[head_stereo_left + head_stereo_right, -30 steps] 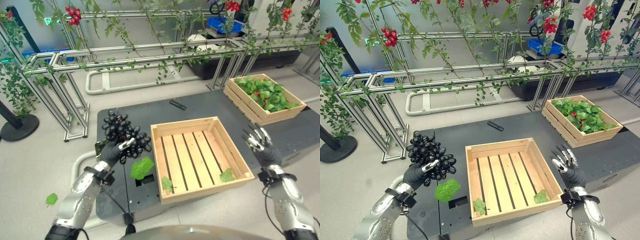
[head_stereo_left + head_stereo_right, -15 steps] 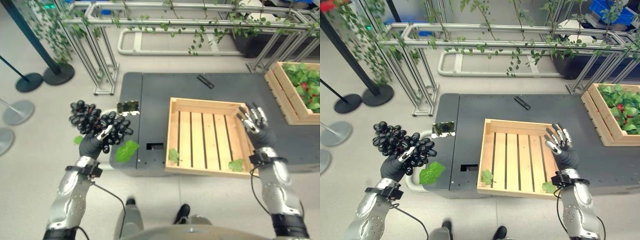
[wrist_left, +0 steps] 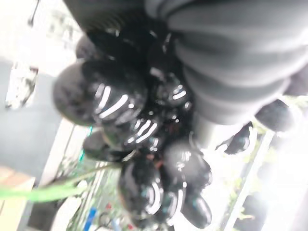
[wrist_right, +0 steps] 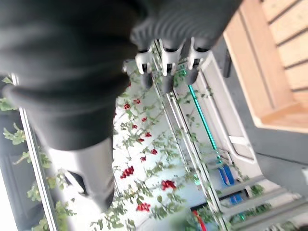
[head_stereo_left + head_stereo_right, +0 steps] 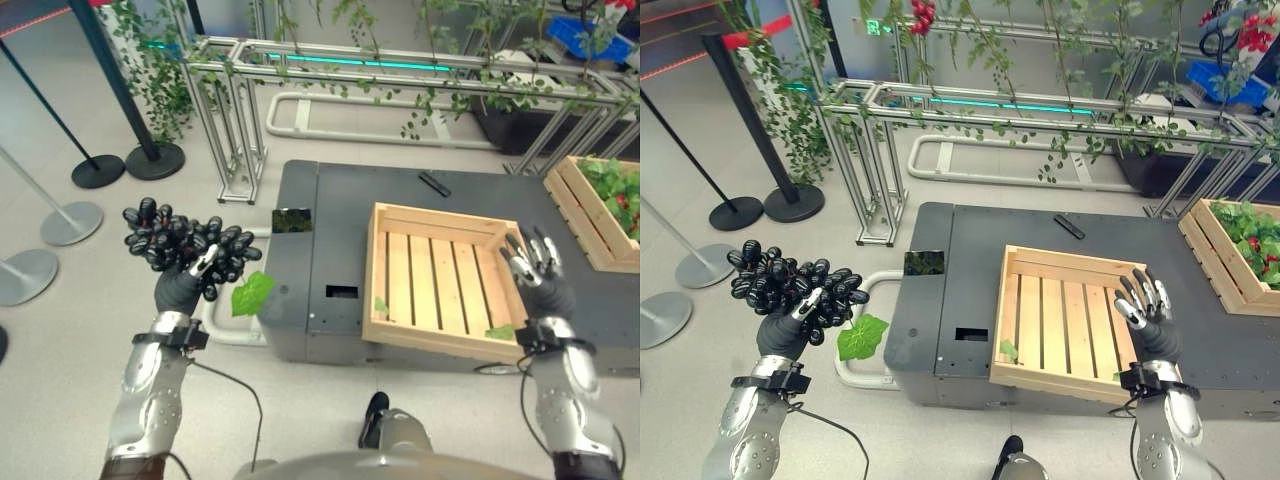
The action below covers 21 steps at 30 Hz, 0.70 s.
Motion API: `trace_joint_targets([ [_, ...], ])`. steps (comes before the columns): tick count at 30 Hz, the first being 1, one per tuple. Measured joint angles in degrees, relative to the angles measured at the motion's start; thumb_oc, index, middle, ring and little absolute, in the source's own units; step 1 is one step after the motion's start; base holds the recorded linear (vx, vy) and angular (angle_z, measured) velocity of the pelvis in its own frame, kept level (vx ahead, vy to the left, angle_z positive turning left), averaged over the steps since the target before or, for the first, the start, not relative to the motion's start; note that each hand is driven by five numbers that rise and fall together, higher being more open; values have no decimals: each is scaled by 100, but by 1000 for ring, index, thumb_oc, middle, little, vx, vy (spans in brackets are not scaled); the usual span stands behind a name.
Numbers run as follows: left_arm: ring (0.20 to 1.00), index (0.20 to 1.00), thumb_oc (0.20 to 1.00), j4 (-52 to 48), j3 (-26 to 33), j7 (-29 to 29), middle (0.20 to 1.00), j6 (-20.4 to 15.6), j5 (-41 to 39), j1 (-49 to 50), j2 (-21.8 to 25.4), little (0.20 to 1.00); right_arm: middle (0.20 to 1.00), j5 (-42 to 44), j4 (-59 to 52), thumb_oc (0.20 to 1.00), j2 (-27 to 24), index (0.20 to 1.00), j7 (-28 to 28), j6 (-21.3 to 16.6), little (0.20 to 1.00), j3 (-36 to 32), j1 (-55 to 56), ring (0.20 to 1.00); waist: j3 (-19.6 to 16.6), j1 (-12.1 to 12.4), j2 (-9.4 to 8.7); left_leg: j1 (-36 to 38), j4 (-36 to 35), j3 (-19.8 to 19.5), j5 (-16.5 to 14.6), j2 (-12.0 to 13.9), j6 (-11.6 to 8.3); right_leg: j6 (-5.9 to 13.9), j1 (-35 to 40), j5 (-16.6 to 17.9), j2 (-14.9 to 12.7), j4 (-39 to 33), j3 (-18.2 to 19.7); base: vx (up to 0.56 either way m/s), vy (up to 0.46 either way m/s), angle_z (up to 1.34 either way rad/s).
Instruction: Pick up the fruits from the basket on one side to the basket on the other side
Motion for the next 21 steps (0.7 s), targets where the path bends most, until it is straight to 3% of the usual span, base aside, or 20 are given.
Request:
trace_joint_targets([
  [2, 200, 200, 200, 7, 75, 75, 200, -2, -1, 28, 96, 200, 1000, -67, 80, 1000, 8, 1000, -19, 70, 1000, 47, -22, 1000, 28, 38, -12, -180, 165, 167, -2, -8, 75, 201, -42, 604, 100, -265, 534, -318, 172, -5],
  [3, 200, 200, 200, 13, 133, 102, 200, -2, -1, 49, 129, 200, 1000, -76, 76, 1000, 52, 1000, -17, 70, 1000, 46, -35, 1000, 58, 92, 84, -278, 204, 376, 15, 103, 179, -59, -33, 778, 192, -409, 702, -251, 119, -52],
  [4, 200, 200, 200, 30, 274, 122, 200, -11, 1, 57, 24, 200, 1000, -76, 110, 1000, 63, 1000, -13, 87, 1000, 70, -54, 1000, 113, 182, 226, -251, 88, 714, 150, 296, 190, -135, -239, -156, 298, 466, 417, -174, 64, -49],
  [5, 200, 200, 200, 27, 302, 126, 200, -13, 0, 69, -36, 200, 1000, -77, 99, 1000, 41, 1000, -9, 91, 1000, 60, -59, 1000, 128, 205, 265, -289, -22, 789, 247, 319, 218, -117, -229, -510, 327, 859, 361, -221, 45, -40],
  [6, 200, 200, 200, 7, 333, 131, 200, -5, -1, 70, -189, 200, 1000, -78, 106, 1000, -41, 1000, -7, 93, 1000, 30, -90, 1000, 160, 263, 395, -266, -195, 816, 399, 401, 253, -45, -298, -1371, 484, 1971, 775, -75, -21, -23],
  [7, 200, 200, 200, -9, 325, 132, 200, -4, -1, 86, -224, 200, 1000, -87, 98, 1000, -58, 1000, -3, 97, 1000, 20, -84, 1000, 139, 238, 410, -228, -339, 851, 544, 418, 218, -16, -234, -1596, 563, 2198, 875, -120, -158, -14],
  [8, 200, 200, 200, -56, 322, 132, 200, -3, 0, 116, -214, 200, 1000, -92, 86, 1000, -61, 1000, 6, 97, 1000, 16, -73, 1000, 116, 285, 448, -147, -611, 830, 714, 448, 212, 119, 24, -1884, 756, 2322, 1219, -88, -195, -17],
  [9, 200, 200, 200, -78, 327, 132, 200, -9, 0, 134, -190, 200, 1000, -93, 87, 1000, -56, 1000, 9, 97, 1000, 25, -70, 1000, 80, 307, 455, -119, -788, 866, 854, 450, 164, 140, 234, -2024, 766, 2137, 1221, -91, -255, -32],
  [10, 200, 200, 200, -147, 387, 133, 200, -11, 7, 211, -126, 200, 1000, -92, 79, 1000, -51, 1000, 57, 111, 1000, 68, -86, 1000, -44, 381, 340, -96, -1036, 969, 995, 389, 51, 77, 550, -2180, 746, 1411, 1102, -37, -116, -51],
  [12, 200, 200, 200, -239, 500, 134, 200, -44, 75, 336, -48, 200, 1000, -91, 64, 1000, -22, 1000, 108, 119, 1000, 97, -122, 1000, -144, 499, 145, -109, -1121, 1073, 1071, 304, -22, -58, 753, -2278, 746, 638, 1144, -45, -175, -67],
  [13, 200, 200, 200, -230, 491, 159, 200, -44, 210, 461, -152, 200, 1000, -90, 100, 1000, -96, 1000, 107, 148, 1000, 93, -135, 1000, -191, 475, 305, -90, -1188, 803, 1104, 389, -102, -116, 809, -2085, 892, 410, 1114, -63, -221, -54],
  [16, 200, 200, 200, -245, 503, 149, 200, -44, 215, 676, -340, 200, 1000, -89, 69, 1000, -331, 1000, 163, 185, 1000, 54, 82, 1000, -388, 445, 534, -29, -1328, 758, 1209, 600, -234, -287, 827, -1897, 1183, 129, 1131, -94, -235, -45],
  [21, 200, 200, 200, -250, 495, 180, 200, -45, 345, 627, -442, 200, 1000, -90, 68, 1000, -486, 1000, 180, 196, 1000, 34, 416, 1000, -439, 294, 594, -29, -1434, 321, 1342, 804, -414, -419, 967, -1876, 1529, -22, 988, -71, -153, 6],
])
